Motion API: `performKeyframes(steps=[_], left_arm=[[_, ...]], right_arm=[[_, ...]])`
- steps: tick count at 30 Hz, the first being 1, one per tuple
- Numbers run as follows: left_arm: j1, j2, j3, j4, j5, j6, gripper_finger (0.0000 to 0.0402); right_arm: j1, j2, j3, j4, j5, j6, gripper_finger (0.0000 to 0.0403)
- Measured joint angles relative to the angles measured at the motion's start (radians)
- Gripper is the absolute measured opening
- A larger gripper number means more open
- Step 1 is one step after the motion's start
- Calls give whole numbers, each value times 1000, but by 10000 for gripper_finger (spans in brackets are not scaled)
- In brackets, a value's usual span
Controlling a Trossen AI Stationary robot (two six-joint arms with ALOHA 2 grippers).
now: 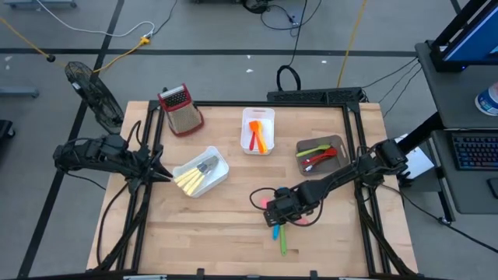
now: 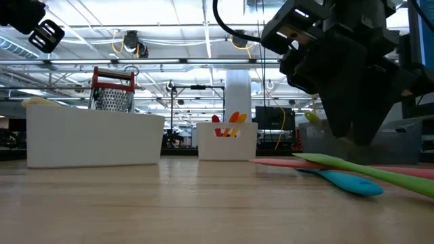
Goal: Pick & Place Kitchen Items
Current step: Put the green spatula into the top white bin
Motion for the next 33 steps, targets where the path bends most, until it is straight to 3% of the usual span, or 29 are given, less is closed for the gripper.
performKeyframes(steps=[29,33], left_arm=[[0,0,0,2,0,19,70],[0,0,0,1,0,19,70]], right_arm=[[0,104,2,47,-2,16,116],[0,105,2,48,-1,26,102]])
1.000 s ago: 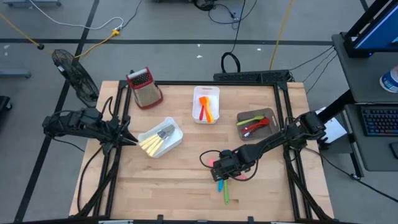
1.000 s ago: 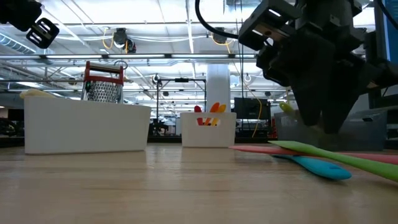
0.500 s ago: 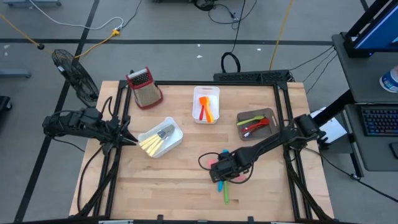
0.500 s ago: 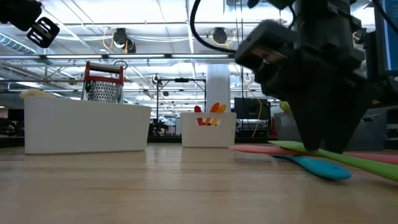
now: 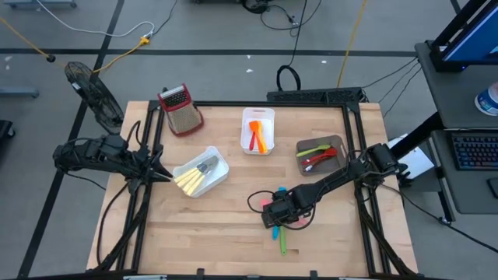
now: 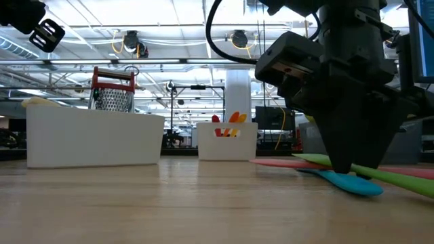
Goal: Pick & Place Kitchen Items
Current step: Put the green spatula into the top white bin
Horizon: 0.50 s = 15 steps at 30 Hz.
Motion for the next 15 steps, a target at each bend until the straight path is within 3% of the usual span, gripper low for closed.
performKeyframes(steps=[10,15], left_arm=[[0,0,0,-1,0,0,70],[0,0,0,-1,0,0,70]], right_arm=[[0,1,0,3,5,10,22],[0,1,0,4,0,27,12]])
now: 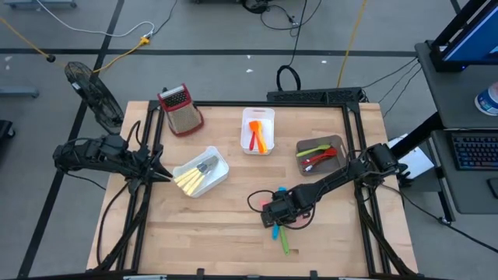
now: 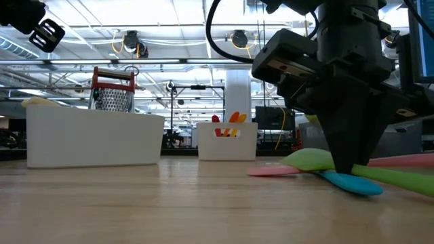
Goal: Pick & Place Kitchen Items
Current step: Put the green spatula into the top white bin
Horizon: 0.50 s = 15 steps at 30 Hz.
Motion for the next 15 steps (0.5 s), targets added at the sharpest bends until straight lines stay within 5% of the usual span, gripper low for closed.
performKeyframes(steps=[15], left_arm=[[0,0,0,0,0,2,70]], right_arm=[[-7,-45,-4,-6,0,9,11]])
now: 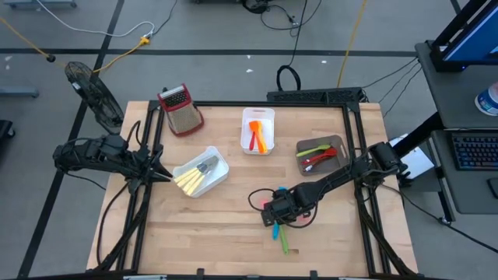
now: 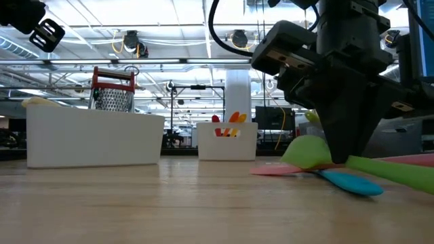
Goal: Pick & Place Kitchen Items
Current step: Put the green spatula into the top white bin
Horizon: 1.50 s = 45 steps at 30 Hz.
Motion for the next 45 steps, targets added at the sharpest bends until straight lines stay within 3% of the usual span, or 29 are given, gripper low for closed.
performKeyframes(steps=[12,28,35,45], left_arm=[[0,0,0,0,0,1,70],[0,0,0,1,-1,5,70],[0,0,0,1,-2,3,70],[0,0,0,1,-2,-4,70]], right_arm=[[-1,-10,0,43,-30,-20,10],[-50,-212,1,41,-4,-62,10],[-144,-333,2,68,-17,-111,10],[-363,-383,3,177,-193,-304,3]])
